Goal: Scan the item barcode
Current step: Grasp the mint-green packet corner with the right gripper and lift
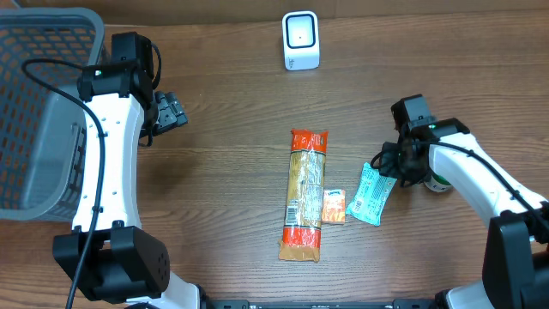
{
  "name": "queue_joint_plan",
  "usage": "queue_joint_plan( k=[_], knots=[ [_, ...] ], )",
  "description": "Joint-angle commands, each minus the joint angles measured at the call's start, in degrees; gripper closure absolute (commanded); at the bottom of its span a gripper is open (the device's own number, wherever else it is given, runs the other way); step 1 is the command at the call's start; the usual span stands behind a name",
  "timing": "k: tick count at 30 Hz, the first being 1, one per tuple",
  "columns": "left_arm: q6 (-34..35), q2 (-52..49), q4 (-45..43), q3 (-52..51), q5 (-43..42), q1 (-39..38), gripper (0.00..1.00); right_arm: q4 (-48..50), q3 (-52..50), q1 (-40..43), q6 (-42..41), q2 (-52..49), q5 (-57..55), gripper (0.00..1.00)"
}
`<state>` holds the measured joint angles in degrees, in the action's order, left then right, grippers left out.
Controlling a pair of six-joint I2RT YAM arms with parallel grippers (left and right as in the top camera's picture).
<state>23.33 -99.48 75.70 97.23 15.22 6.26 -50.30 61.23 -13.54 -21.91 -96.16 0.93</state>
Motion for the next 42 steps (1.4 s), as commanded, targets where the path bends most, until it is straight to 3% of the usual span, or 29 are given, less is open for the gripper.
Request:
queue_joint_plan(
  k=[1,4,7,9,18,42],
  knots=[
    [-1.3,-0.2,0.1,1.2,-0.1,0.1,0.00,-0.8,2.5,0.1,-2.5,2.1,-1.3,0.53],
    [-1.3,-0.2,0.1,1.2,-0.1,0.1,0.00,0.2,2.5,0.1,1.3,2.1,-1.3,0.44],
    [-1.3,-0.2,0.1,1.2,-0.1,0.1,0.00,2.4,2.5,0.1,5.4,2.1,-0.3,0.43],
    [-1.3,-0.2,0.1,1.2,-0.1,0.1,0.00,3.8,2.5,0.1,11.0,1.9,2.8,0.34],
    [-1.3,-0.2,0.1,1.2,-0.1,0.1,0.00,1.9,2.1,0.1,23.6,0.7,6.2,0.27],
    [-1.3,-0.2,0.1,1.2,-0.1,0.1,0.00,2.7,-2.1,0.1,23.9,0.6,0.6,0.20]
  ],
)
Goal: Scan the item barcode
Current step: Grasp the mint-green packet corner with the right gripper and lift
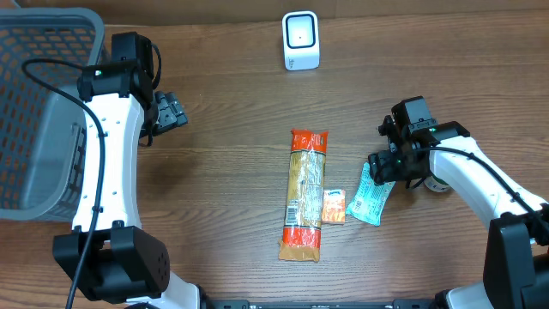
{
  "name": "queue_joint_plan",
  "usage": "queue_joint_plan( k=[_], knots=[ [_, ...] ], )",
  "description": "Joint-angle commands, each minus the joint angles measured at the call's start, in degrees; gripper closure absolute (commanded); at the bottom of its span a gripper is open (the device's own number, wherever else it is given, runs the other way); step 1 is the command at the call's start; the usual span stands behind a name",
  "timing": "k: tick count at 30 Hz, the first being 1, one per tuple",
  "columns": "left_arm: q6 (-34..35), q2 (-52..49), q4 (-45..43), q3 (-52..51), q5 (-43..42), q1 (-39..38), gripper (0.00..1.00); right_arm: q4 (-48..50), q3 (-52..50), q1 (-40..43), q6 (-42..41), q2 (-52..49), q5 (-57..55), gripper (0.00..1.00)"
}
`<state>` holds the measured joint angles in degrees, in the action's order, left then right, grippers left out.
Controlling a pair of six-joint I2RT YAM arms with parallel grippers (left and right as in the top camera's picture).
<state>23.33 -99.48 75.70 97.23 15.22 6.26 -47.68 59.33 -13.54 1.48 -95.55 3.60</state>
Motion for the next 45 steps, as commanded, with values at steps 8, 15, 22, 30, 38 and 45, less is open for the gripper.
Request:
queue_joint_plan(
  k=[8,15,22,30,38,45],
  knots=[
    [-1.3,-0.2,0.1,1.2,0.0,0.1,0.00,-1.9,-0.3,0.2,4.8,0.0,5.9,0.20],
    [-1.3,-0.2,0.1,1.2,-0.1,0.1,0.00,-1.9,-0.3,1.5,4.9,0.0,5.0,0.21],
    [-1.3,-0.2,0.1,1.2,-0.1,0.1,0.00,0.4,-2.4,4.2,5.3,-0.1,7.6,0.25],
    [-1.3,-0.2,0.1,1.2,-0.1,0.1,0.00,4.7,-5.1,4.2,6.5,-0.1,8.8,0.27],
    [-1.3,-0.2,0.1,1.2,-0.1,0.1,0.00,6.1,-5.5,4.2,6.6,-0.1,9.1,0.29],
    [-1.3,-0.2,0.1,1.2,0.0,0.1,0.00,9.6,-8.3,4.2,6.6,-1.7,8.9,0.29]
  ],
)
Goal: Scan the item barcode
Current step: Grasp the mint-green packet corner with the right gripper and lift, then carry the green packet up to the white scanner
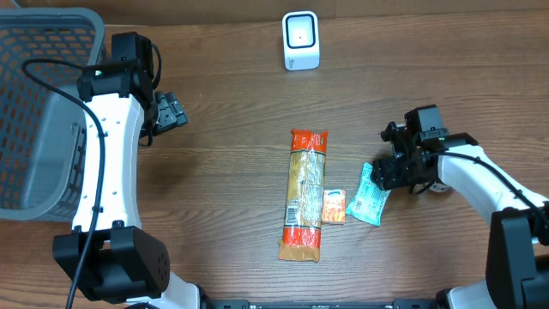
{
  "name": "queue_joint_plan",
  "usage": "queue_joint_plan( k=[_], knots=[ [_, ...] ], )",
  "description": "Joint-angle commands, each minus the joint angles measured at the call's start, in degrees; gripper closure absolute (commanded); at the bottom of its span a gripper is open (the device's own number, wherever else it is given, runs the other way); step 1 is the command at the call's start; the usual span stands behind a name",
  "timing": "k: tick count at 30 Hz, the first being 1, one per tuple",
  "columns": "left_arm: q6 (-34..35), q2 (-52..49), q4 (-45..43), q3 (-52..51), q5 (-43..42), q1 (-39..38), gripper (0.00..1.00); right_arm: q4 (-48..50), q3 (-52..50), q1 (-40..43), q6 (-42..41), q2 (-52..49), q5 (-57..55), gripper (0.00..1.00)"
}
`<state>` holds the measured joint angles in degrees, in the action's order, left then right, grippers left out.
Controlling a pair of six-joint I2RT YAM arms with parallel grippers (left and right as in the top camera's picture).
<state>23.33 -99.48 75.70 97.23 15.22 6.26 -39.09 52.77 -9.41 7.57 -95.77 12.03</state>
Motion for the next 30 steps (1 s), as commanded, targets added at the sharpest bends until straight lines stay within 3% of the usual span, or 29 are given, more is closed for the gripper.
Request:
queue_joint_plan(
  k=[1,9,10,12,22,30],
  knots=[
    [-1.3,-0.2,0.1,1.2,-0.1,0.1,0.00,1.2,-2.0,0.1,0.5,-1.9,0.5,0.30],
    [-1.3,-0.2,0.1,1.2,-0.1,0.1,0.00,-0.2,-1.3,0.1,0.5,-2.9,0.8,0.68],
    [-1.3,-0.2,0.1,1.2,-0.1,0.1,0.00,-1.2,-0.5,0.1,0.5,-2.9,0.8,0.81],
    [-1.3,-0.2,0.1,1.2,0.0,0.1,0.00,-5.5,3.3,0.2,0.4,-2.7,0.8,0.96],
    [-1.3,-0.2,0.1,1.2,0.0,0.1,0.00,-14.4,17.8,0.2,0.4,2.3,2.2,0.96],
    [-1.3,-0.2,0.1,1.2,-0.1,0.1,0.00,-13.4,19.5,0.2,-0.7,3.4,9.5,0.96]
  ],
)
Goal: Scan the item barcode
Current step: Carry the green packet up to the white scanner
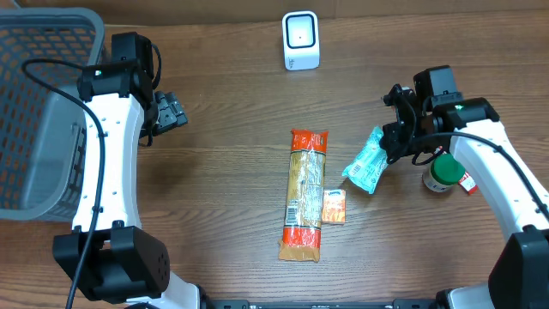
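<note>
My right gripper point(388, 148) is shut on one end of a teal snack packet point(366, 163). The packet hangs tilted off the table, right of the centre. The white barcode scanner point(300, 40) stands at the far middle of the table, well apart from the packet. My left gripper point(174, 112) hovers at the left, near the basket, with nothing visible in it. Its fingers are too dark to tell whether they are open or shut.
A long orange pasta package point(306, 193) lies in the middle, with a small orange packet point(334, 206) beside it. A green-lidded jar point(439, 174) stands under my right arm. A grey mesh basket point(39, 103) fills the left edge.
The teal packet lay on the table with my right gripper down on its upper end. Now the gripper holds it raised and farther back, and the jar shows more fully.
My right gripper first stood by the jar at the teal packet's upper end. Then it was over that end, then set down on it. Now it holds the packet off the table. My left arm and the other items stayed where they were.
</note>
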{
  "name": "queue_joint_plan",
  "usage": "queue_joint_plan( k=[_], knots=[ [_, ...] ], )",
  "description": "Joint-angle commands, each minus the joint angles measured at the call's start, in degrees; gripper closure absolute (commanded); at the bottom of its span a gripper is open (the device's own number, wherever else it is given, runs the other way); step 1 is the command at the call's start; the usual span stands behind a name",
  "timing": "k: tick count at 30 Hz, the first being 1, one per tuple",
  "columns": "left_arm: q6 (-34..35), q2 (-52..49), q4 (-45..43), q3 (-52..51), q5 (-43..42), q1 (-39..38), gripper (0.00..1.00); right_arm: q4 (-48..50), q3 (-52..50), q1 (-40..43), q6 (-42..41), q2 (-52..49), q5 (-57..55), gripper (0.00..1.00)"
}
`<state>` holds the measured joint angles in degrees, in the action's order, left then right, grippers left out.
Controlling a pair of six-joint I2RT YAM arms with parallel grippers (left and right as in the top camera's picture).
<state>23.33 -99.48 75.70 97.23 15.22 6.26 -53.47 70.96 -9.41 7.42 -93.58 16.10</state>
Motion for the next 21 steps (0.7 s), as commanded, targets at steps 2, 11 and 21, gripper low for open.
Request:
queue_joint_plan(
  k=[2,11,21],
  knots=[
    [-1.3,-0.2,0.1,1.2,-0.1,0.1,0.00,1.7,1.8,0.2,-0.5,1.2,4.8,0.96],
    [-1.3,-0.2,0.1,1.2,0.0,0.1,0.00,-4.2,18.7,-3.0,-1.6,1.2,-8.4,0.96],
    [-1.3,-0.2,0.1,1.2,-0.1,0.1,0.00,3.8,32.3,-12.1,2.9,-1.8,-32.1,0.97]
  ],
)
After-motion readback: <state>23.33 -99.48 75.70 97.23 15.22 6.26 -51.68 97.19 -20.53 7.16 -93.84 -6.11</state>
